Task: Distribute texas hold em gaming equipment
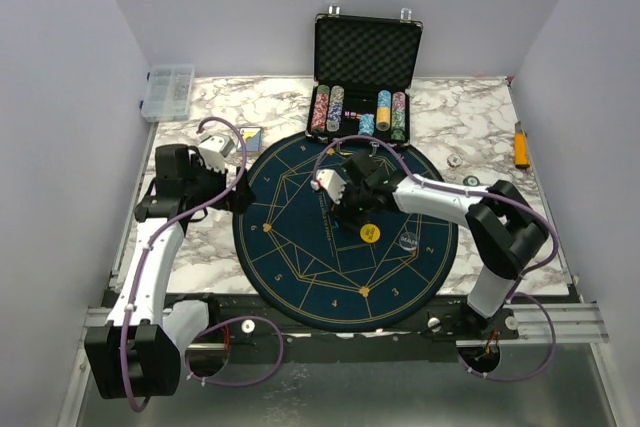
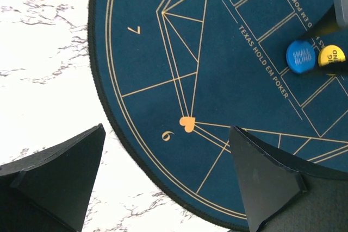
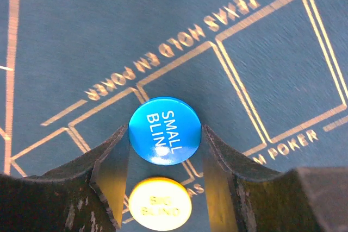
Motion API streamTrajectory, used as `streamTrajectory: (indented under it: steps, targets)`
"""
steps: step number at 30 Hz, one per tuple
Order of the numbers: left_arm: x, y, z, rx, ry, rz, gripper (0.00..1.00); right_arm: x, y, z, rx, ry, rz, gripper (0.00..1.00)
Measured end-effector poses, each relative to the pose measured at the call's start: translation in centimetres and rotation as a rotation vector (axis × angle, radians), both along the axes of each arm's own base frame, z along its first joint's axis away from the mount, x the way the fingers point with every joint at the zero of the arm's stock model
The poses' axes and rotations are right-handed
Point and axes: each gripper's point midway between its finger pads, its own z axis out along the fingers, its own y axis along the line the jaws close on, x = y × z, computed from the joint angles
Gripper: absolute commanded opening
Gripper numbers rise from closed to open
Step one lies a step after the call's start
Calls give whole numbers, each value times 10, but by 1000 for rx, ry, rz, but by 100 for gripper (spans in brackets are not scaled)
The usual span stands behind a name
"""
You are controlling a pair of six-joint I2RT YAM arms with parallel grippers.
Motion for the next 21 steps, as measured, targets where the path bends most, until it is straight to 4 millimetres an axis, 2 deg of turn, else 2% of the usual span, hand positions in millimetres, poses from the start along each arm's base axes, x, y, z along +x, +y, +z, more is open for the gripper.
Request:
streamTrajectory:
  steps: [4, 12, 19, 21]
  targets:
    - [4, 7, 13, 0, -38, 41, 98, -24, 29, 8, 35, 5, 95, 41]
    - [12, 53, 28, -32, -58, 237, 98, -67, 84, 20, 85, -6, 267, 41]
    - [13, 57, 24, -49, -36, 257, 98, -88, 126, 15, 107, 3, 358, 41]
    - [14, 58, 23, -50, -33, 258, 98, -94, 130, 10, 101, 13, 370, 41]
